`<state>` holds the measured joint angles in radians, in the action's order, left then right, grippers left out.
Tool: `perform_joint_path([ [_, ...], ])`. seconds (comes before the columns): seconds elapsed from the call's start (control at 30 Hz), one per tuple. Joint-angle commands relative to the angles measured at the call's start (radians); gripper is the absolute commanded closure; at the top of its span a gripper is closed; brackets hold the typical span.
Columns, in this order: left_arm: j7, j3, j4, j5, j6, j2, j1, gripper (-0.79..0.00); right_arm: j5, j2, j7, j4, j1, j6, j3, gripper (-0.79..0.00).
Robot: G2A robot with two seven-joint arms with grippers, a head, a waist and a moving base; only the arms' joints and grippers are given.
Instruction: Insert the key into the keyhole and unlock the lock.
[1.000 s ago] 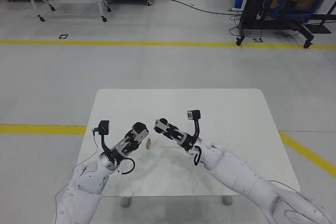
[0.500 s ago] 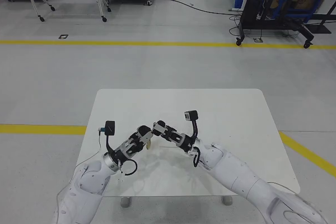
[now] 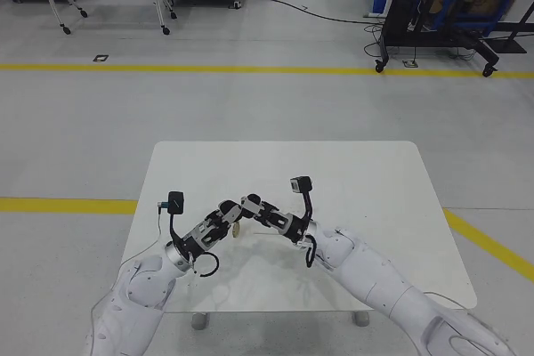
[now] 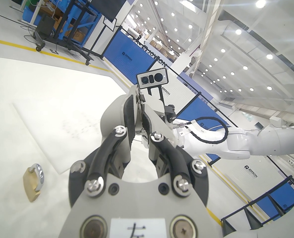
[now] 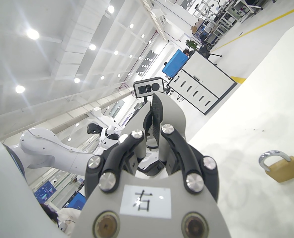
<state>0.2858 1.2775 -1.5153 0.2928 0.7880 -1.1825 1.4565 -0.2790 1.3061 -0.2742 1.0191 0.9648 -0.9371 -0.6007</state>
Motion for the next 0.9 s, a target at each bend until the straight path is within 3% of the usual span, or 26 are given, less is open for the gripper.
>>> perform_joint_path([
  [0.0,0.001,-0.001,0.0,0.005,-0.005,0.0,-0.001,0.0,0.007,0.002,-0.008,0.0,0.002,0.003,-0.006,0.0],
  [0.87,-0.035,0.0,-0.002,0.064,-0.027,0.006,-0.001,0.0,0.064,0.019,-0.064,0.006,0.036,0.024,-0.091,0.0],
])
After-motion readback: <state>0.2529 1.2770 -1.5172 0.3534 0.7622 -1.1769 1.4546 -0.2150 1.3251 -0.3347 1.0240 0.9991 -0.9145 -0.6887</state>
